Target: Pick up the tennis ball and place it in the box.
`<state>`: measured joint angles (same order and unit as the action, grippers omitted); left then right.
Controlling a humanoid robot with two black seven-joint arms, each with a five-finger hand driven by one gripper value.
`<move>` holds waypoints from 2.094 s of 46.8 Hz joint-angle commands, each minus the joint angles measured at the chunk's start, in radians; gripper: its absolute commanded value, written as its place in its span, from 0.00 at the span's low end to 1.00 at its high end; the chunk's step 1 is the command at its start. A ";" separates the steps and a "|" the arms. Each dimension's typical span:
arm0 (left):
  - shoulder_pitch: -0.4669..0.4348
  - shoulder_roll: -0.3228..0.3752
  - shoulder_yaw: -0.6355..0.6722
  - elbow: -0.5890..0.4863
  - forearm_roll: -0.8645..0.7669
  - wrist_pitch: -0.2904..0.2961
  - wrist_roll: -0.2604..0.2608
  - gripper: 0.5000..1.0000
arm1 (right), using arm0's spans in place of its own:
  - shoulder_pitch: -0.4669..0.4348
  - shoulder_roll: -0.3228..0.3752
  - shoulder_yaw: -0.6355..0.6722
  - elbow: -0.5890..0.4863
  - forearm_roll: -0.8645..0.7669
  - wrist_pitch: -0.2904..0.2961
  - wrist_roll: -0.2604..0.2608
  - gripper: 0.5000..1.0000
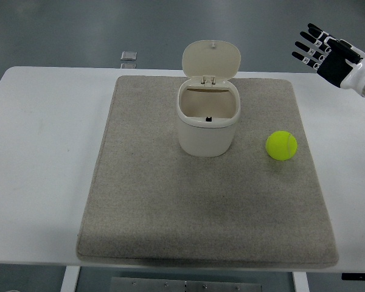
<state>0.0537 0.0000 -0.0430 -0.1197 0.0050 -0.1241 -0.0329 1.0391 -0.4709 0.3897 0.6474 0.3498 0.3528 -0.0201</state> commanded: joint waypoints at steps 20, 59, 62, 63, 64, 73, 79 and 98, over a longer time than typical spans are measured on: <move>0.000 0.000 0.000 0.002 0.000 0.001 -0.005 0.99 | 0.003 0.002 0.000 0.000 0.000 0.000 0.000 0.82; -0.001 0.000 0.002 -0.002 0.001 0.000 -0.005 0.99 | 0.007 -0.014 -0.014 0.000 -0.015 0.012 0.008 0.82; -0.001 0.000 0.002 -0.002 0.001 0.000 -0.005 0.99 | 0.007 -0.014 -0.015 0.001 -0.017 0.014 0.008 0.82; -0.001 0.000 0.002 -0.002 0.001 0.000 -0.005 0.99 | 0.007 -0.014 -0.015 0.003 -0.017 0.015 0.008 0.82; -0.001 0.000 0.002 -0.002 0.001 0.000 -0.005 0.99 | 0.007 -0.015 -0.015 0.003 -0.017 0.015 0.008 0.82; -0.001 0.000 0.002 -0.002 0.001 0.000 -0.005 0.99 | 0.009 -0.028 -0.017 0.005 -0.078 0.026 0.008 0.82; -0.001 0.000 0.002 -0.002 0.001 0.000 -0.005 0.99 | 0.009 -0.028 -0.020 0.008 -0.129 0.029 0.009 0.82; -0.001 0.000 0.002 -0.002 0.001 0.000 -0.005 0.99 | 0.041 -0.040 -0.014 0.035 -0.353 0.021 0.057 0.82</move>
<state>0.0526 0.0000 -0.0415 -0.1212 0.0061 -0.1243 -0.0384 1.0765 -0.5016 0.3698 0.6829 0.0498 0.3765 0.0318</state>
